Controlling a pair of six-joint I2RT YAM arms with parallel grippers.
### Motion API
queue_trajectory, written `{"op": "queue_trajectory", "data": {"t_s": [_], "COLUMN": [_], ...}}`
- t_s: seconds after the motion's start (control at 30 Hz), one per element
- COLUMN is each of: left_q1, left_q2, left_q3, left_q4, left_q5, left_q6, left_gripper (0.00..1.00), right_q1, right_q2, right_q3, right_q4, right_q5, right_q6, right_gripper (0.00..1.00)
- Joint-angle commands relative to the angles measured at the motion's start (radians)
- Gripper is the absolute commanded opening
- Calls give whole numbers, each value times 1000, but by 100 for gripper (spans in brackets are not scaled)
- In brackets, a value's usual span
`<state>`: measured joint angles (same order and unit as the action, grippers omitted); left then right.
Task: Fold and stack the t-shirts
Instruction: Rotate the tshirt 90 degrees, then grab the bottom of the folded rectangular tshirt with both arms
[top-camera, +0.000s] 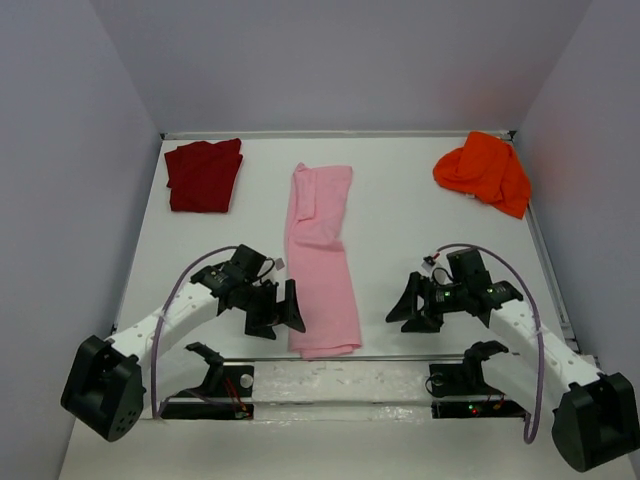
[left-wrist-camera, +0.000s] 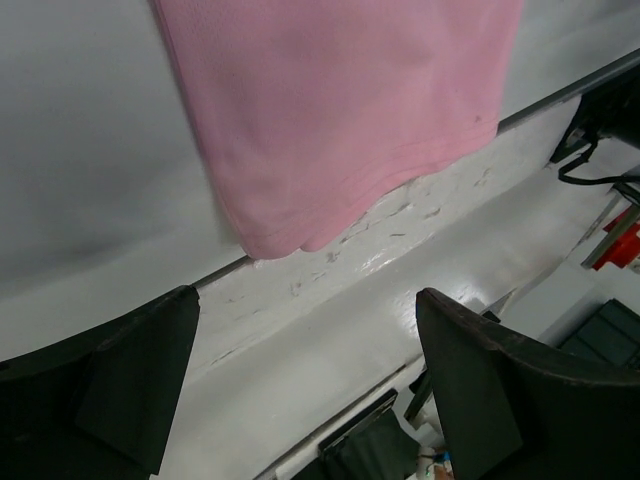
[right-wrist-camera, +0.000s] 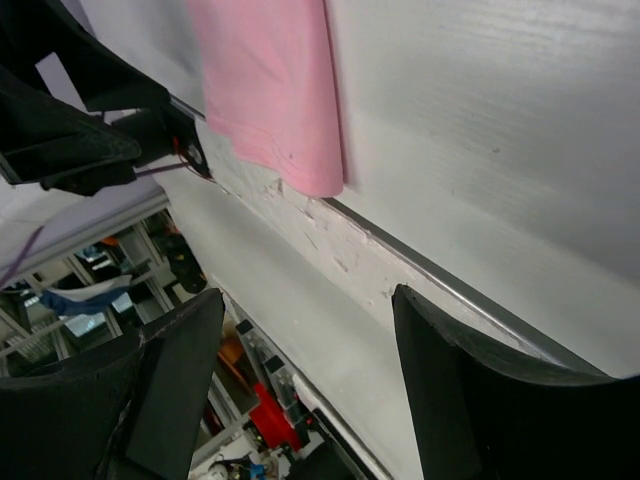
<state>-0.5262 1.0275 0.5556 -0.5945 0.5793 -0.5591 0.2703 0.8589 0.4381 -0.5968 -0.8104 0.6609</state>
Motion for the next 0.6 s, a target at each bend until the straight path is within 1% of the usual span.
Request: {"op": "queue_trajectory", "data": {"t_s": [0.0, 0.07, 0.2, 0.3, 0.33, 0.43, 0.57], "left_q1": [-61, -61, -61, -61, -61, -61, -61], "left_q2": [49, 49, 37, 32, 23, 22, 17], "left_q3": [3, -6, -95, -94, -89, -103, -131], "left_q4": [-24, 1, 97, 127, 134, 179, 228], "left_q5": [-35, -39, -10, -24, -44, -41, -32], "left_q6": [-62, -65, -113, -124, -122, -145, -179], "left_gripper": [99, 99, 99, 99, 99, 99, 99], "right_q1": [110, 173, 260, 343, 357, 391, 400], "right_q2": [35, 55, 144, 238, 259, 348, 428], "right_q3": [-9, -9, -3, 34, 40, 59, 74], "right_q4": [2, 52, 158, 215, 232, 328, 414], "right_q5": [92, 111, 125, 155, 157, 148, 131], "right_q6": [17, 40, 97, 112, 118, 138, 155], "right_gripper": [74, 73, 72, 73, 73, 73, 73]}}
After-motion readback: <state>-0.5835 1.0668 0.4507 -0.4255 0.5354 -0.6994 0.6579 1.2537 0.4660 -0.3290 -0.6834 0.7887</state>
